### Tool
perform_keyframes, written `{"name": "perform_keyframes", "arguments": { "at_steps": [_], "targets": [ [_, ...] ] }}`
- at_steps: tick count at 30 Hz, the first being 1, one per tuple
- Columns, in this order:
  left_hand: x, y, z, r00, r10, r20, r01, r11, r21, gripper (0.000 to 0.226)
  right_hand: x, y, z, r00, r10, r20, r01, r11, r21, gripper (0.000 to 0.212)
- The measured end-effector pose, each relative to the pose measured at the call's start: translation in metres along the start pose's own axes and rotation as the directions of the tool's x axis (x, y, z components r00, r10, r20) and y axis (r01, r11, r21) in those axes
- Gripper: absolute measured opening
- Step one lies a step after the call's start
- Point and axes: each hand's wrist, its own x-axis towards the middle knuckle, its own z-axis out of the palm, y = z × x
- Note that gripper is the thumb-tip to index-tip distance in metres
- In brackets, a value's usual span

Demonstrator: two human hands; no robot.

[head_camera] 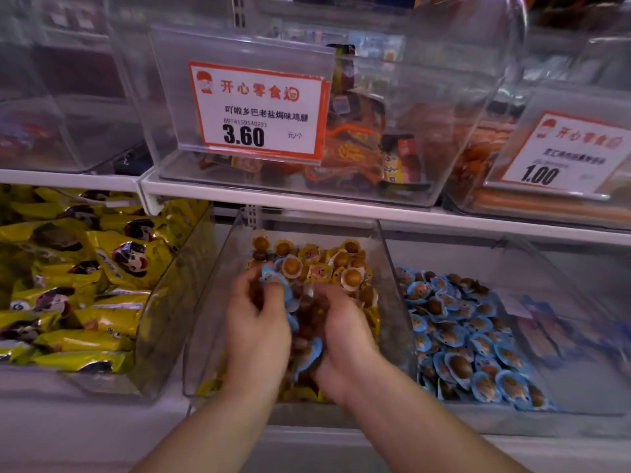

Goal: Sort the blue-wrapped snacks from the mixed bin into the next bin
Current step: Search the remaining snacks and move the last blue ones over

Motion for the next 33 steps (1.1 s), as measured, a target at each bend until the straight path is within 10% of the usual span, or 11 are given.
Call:
{"name": "perform_keyframes", "arguments": {
  "at_steps": [8, 16, 24, 28, 33],
  "targets": [
    [-0.024, 0.014, 0.031, 0.946, 0.295, 0.136, -0.295, 0.955, -0.018, 0.025, -0.018, -0.01, -0.01, 0.976, -0.216, -0.034, 0.215, 0.976, -0.018, 0.028],
    [-0.02, 0.014, 0.042, 0.989, 0.148, 0.02, -0.141, 0.968, -0.207, 0.026, -0.032, 0.004, -0.012, 0.829, -0.556, -0.061, 0.495, 0.78, -0.382, 0.012],
    [-0.032, 0.018, 0.027, 0.838, 0.333, 0.433, -0.298, 0.943, -0.15, 0.031, -0.035, -0.09, -0.045, 0.819, -0.569, -0.069, 0.533, 0.801, -0.274, 0.012],
    [-0.002, 0.006, -0.007, 0.8, 0.25, 0.546, -0.426, 0.877, 0.223, 0.022, -0.035, -0.105, -0.095, 0.621, -0.783, -0.022, 0.493, 0.413, -0.765, 0.02],
    [0.025, -0.007, -0.043, 0.752, 0.033, 0.659, -0.507, 0.667, 0.546, 0.022, -0.029, -0.094, -0.122, 0.858, -0.506, 0.087, 0.198, 0.171, -0.965, 0.04]
  ]
}}
